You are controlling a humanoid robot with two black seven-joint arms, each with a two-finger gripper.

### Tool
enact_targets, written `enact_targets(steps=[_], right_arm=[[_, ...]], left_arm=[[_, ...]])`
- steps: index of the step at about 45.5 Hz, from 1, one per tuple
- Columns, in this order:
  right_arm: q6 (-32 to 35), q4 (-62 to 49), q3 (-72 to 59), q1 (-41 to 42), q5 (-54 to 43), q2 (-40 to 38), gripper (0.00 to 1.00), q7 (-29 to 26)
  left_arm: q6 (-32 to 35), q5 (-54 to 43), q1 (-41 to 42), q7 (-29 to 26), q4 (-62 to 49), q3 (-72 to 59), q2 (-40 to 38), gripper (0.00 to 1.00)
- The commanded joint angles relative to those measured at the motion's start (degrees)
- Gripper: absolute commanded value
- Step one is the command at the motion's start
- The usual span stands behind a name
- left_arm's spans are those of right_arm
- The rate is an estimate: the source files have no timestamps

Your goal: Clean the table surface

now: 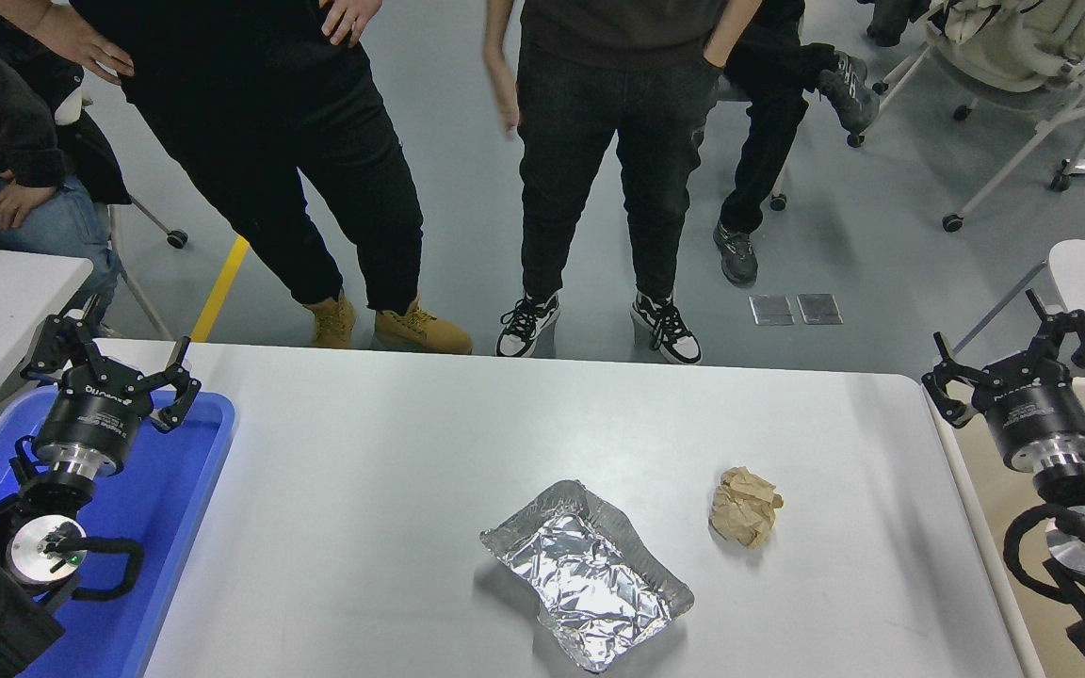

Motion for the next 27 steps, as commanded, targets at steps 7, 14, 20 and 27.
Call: enact_targets(steps=[7, 14, 20, 27], right_arm=[[0.7, -0.4, -0.1, 0.4, -4.7, -2.1, 0.99, 0.4], [0.7, -0.4, -0.1, 1.0, -4.7, -3.1, 0.99, 0.3], [0.6, -0.8, -0.4, 1.3, -4.7, -3.5, 0.99, 0.4], [0.4, -0.9, -1.9, 1.4, -3.7, -3.7, 0.99, 0.4]], left_arm=[[0.0, 0.0, 0.0, 0.0, 0.0, 0.0, 0.0, 1.00], [0.0, 0.0, 0.0, 0.0, 0.0, 0.0, 0.0, 1.00], [0.0, 0.0, 0.0, 0.0, 0.0, 0.0, 0.0, 1.00], [0.0, 0.0, 0.0, 0.0, 0.0, 0.0, 0.0, 1.00]])
